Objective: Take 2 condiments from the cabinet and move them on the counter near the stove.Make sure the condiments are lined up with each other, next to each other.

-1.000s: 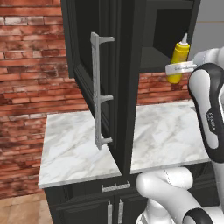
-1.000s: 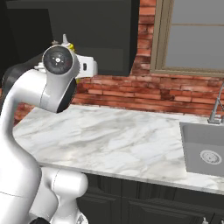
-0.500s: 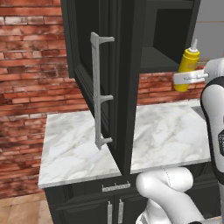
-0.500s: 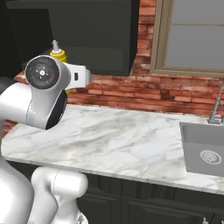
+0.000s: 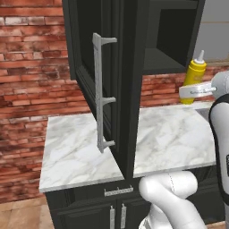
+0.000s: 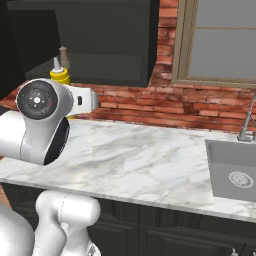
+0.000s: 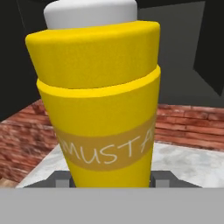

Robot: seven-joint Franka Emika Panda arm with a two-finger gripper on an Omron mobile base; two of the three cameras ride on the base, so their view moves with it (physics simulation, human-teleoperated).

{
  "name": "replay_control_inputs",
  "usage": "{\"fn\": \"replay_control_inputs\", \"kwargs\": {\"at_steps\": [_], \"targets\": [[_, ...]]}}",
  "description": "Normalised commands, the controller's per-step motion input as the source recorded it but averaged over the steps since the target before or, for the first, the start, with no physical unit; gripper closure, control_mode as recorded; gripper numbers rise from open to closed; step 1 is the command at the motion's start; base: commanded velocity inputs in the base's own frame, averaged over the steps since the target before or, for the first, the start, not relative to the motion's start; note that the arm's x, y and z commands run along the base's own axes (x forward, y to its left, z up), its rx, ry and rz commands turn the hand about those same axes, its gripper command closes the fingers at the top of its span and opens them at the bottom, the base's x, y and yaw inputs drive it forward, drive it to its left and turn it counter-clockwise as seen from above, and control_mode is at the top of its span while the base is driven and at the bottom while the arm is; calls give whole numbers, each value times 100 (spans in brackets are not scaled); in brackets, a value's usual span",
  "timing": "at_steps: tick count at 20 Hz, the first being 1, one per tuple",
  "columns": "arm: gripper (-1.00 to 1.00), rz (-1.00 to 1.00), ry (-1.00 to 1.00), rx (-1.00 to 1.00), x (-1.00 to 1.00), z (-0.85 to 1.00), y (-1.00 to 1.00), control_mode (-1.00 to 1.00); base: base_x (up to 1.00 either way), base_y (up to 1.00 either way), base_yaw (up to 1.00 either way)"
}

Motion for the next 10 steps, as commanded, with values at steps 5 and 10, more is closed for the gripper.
{"fn": "replay_control_inputs", "kwargs": {"at_steps": [5,10], "targets": [[100,0,0,0,-17,-25,8,-100,0,0,0],[100,0,0,0,-6,-21,5,-100,0,0,0]]}}
